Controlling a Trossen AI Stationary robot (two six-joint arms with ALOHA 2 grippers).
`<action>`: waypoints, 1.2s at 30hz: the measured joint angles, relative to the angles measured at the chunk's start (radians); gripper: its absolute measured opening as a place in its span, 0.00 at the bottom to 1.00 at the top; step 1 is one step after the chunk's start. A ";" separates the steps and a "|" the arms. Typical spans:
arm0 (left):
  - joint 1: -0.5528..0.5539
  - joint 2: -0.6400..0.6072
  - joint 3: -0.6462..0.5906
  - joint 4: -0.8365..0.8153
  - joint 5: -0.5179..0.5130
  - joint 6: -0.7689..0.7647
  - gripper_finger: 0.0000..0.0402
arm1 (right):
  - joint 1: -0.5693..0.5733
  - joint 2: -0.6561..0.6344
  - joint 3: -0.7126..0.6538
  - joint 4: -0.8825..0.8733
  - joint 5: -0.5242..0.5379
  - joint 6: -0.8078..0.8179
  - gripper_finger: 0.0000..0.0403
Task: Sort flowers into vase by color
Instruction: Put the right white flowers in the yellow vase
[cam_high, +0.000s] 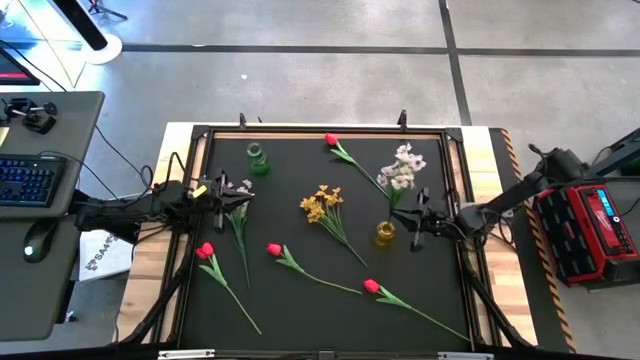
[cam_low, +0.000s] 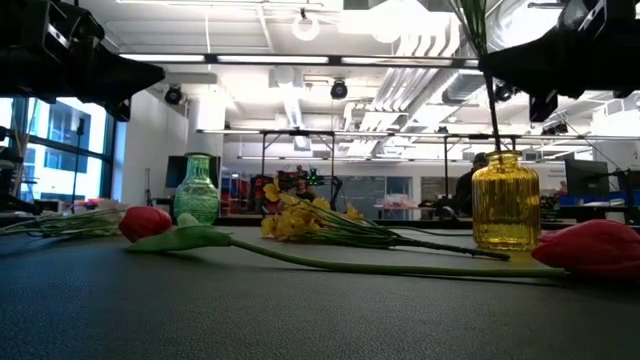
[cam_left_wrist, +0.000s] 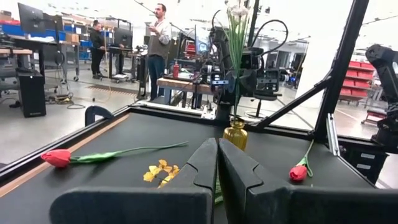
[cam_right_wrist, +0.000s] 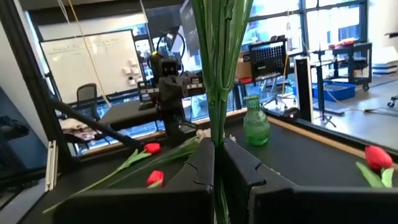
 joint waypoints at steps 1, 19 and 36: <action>0.000 0.000 0.000 0.000 0.000 0.000 0.01 | -0.003 0.009 0.000 -0.001 -0.002 0.005 0.00; 0.000 0.000 0.000 0.003 0.001 0.000 0.01 | -0.006 0.094 0.000 -0.011 -0.031 0.045 0.02; 0.000 0.000 0.000 0.003 0.001 -0.010 0.01 | -0.006 0.093 0.000 -0.115 -0.025 0.107 0.47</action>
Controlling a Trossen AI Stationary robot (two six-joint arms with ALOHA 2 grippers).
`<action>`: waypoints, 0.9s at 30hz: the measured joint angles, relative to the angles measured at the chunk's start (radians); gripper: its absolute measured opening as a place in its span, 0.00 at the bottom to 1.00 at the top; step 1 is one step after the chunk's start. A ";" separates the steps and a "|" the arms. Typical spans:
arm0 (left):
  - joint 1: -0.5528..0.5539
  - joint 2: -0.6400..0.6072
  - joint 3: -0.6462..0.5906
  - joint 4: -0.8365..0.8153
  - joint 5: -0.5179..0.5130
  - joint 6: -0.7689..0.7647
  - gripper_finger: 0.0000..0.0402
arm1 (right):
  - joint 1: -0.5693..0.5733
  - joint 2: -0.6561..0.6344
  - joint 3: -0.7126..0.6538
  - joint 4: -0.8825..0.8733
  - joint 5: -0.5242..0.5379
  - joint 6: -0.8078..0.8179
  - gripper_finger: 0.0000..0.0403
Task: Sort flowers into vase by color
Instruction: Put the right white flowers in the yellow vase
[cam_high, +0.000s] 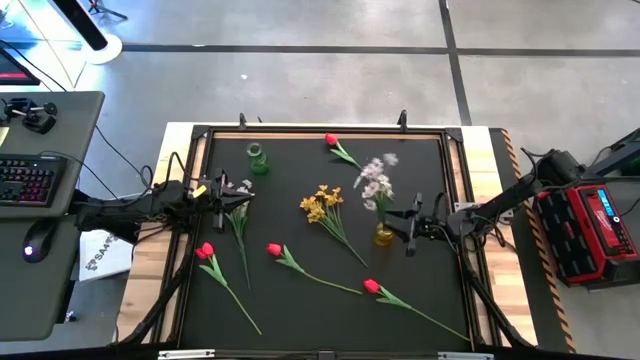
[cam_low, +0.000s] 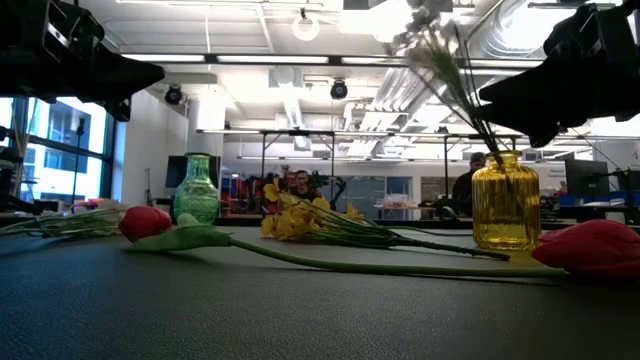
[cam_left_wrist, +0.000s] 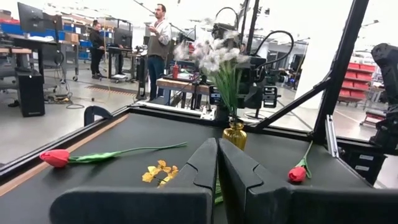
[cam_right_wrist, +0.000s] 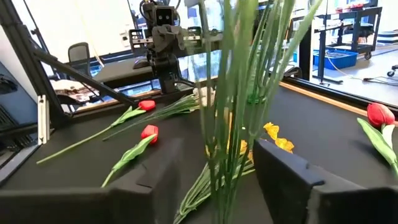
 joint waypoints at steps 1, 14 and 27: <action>0.000 0.000 0.000 0.000 0.000 -0.009 0.01 | 0.000 -0.001 0.000 0.000 0.000 0.000 0.49; 0.000 0.000 0.000 0.000 0.000 -0.016 0.01 | 0.035 -0.011 0.003 0.001 0.000 0.000 0.53; 0.000 0.000 0.000 0.000 -0.052 -0.016 0.01 | 0.069 -0.012 0.177 -0.212 0.022 -0.123 0.53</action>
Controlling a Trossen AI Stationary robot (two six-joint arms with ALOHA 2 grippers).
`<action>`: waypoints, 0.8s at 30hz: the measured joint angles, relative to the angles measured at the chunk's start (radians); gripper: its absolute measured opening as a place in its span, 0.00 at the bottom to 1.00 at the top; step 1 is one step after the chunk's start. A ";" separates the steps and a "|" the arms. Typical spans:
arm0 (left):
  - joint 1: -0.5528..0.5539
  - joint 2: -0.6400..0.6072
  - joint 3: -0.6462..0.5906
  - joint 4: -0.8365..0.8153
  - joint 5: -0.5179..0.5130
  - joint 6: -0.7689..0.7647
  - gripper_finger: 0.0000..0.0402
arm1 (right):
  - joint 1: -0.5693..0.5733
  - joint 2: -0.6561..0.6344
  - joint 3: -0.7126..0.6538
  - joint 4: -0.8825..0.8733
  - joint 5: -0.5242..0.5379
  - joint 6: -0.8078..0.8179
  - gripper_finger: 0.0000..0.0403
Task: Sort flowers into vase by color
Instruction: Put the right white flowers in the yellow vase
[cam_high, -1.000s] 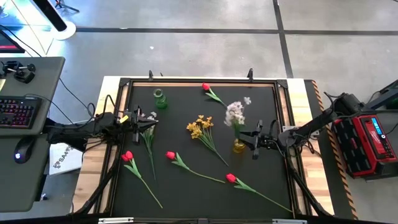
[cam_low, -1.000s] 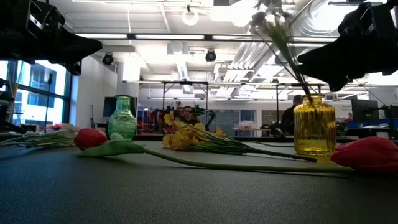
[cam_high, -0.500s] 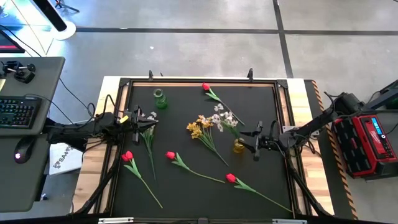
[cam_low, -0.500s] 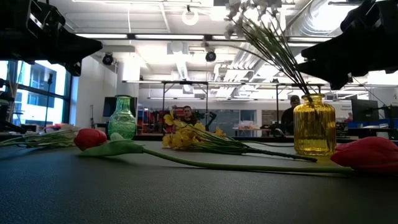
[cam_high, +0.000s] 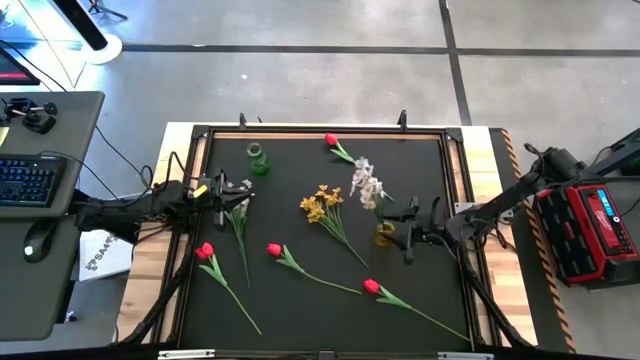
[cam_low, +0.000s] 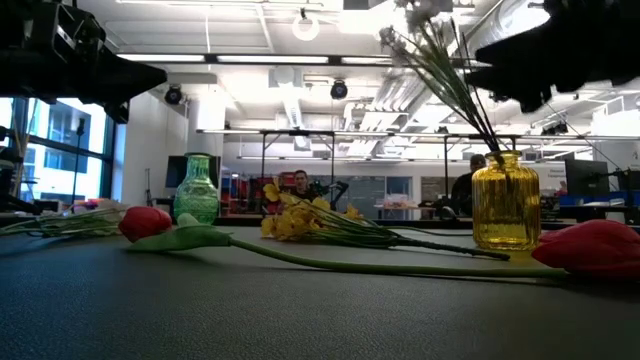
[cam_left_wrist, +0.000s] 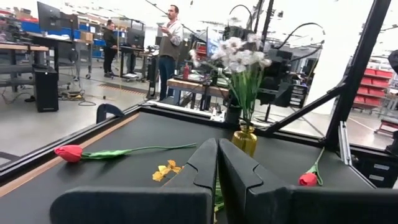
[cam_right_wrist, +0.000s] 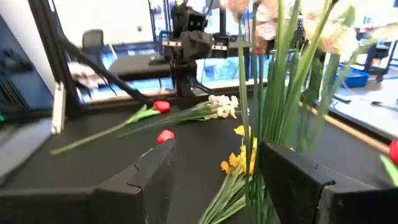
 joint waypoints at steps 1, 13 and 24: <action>0.000 0.000 0.000 0.000 0.000 0.000 0.01 | 0.001 0.000 0.033 -0.064 0.008 0.000 0.53; 0.000 0.000 0.000 0.000 -0.009 -0.014 0.00 | 0.002 0.000 0.488 -1.103 0.029 0.325 0.53; 0.000 0.019 0.000 -0.010 -0.080 -0.038 0.00 | 0.057 0.000 0.642 -1.330 0.019 0.394 0.53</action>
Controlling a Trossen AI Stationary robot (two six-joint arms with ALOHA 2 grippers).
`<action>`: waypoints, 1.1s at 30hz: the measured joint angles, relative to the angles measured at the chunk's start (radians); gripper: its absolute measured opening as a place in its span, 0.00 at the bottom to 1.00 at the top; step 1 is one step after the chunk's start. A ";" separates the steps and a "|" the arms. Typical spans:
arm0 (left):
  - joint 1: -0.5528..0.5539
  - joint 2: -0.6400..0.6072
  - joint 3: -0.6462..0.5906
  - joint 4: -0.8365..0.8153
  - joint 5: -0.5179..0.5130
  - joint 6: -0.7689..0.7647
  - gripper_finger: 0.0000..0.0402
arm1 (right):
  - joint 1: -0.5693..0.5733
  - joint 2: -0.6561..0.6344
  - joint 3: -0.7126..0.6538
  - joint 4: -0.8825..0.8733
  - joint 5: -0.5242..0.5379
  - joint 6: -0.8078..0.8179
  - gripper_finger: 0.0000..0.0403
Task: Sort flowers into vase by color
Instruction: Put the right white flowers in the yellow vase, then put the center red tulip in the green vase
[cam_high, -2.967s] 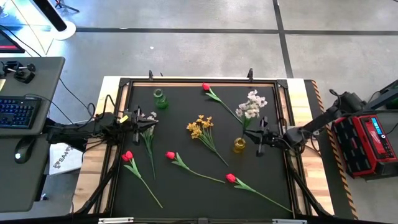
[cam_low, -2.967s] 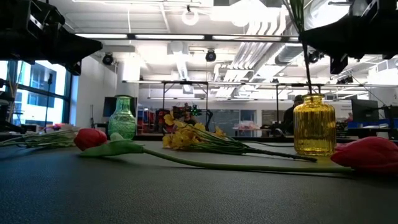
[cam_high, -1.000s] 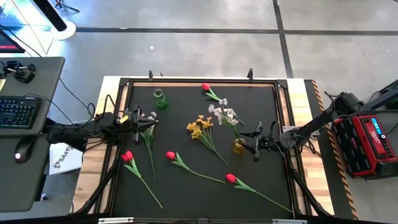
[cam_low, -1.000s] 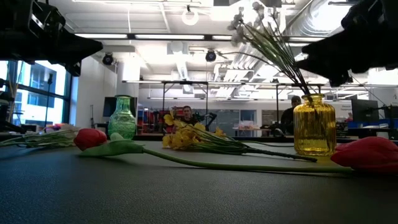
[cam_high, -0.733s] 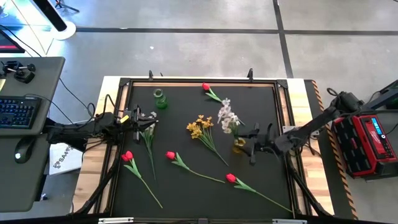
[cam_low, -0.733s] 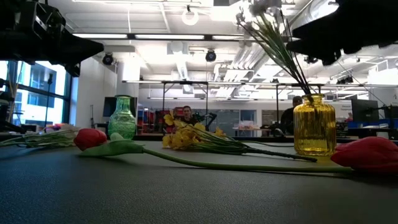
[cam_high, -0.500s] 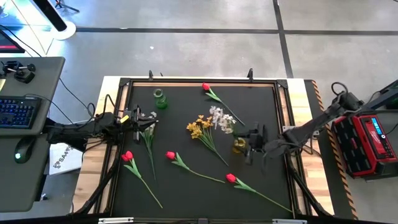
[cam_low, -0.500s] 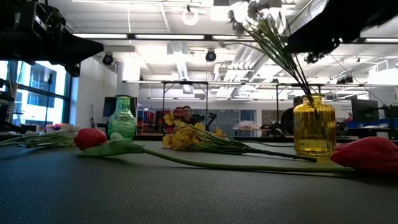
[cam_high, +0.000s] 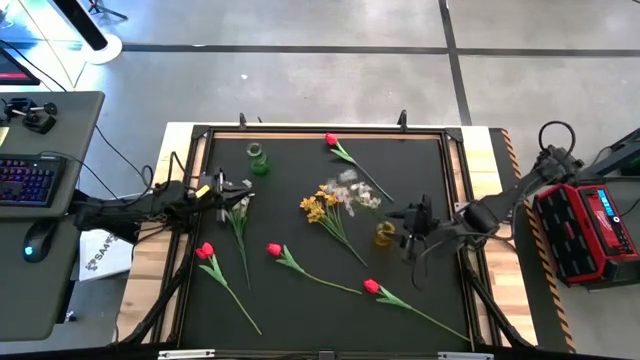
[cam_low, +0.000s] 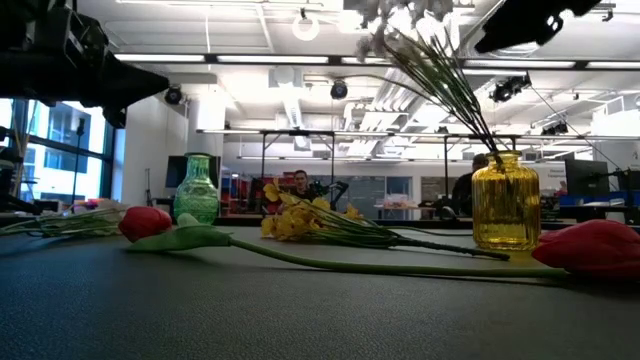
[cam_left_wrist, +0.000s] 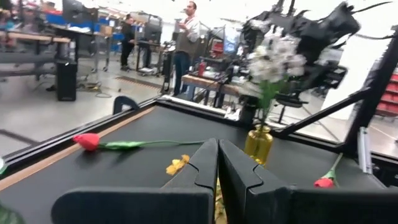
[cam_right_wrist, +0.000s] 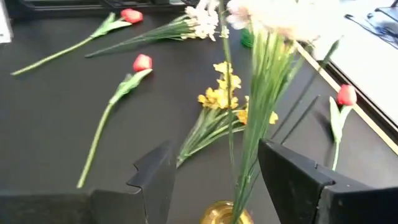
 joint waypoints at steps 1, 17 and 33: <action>0.000 0.010 0.000 0.000 -0.009 -0.007 0.00 | 0.012 0.000 0.010 0.000 -0.001 0.000 0.53; -0.115 0.421 0.229 -0.066 -0.154 -0.103 0.00 | 0.113 0.053 0.060 0.025 0.055 0.021 0.53; -0.380 1.183 0.893 -0.678 -0.175 -0.417 0.00 | 0.113 0.188 0.058 -0.097 -0.006 0.024 0.53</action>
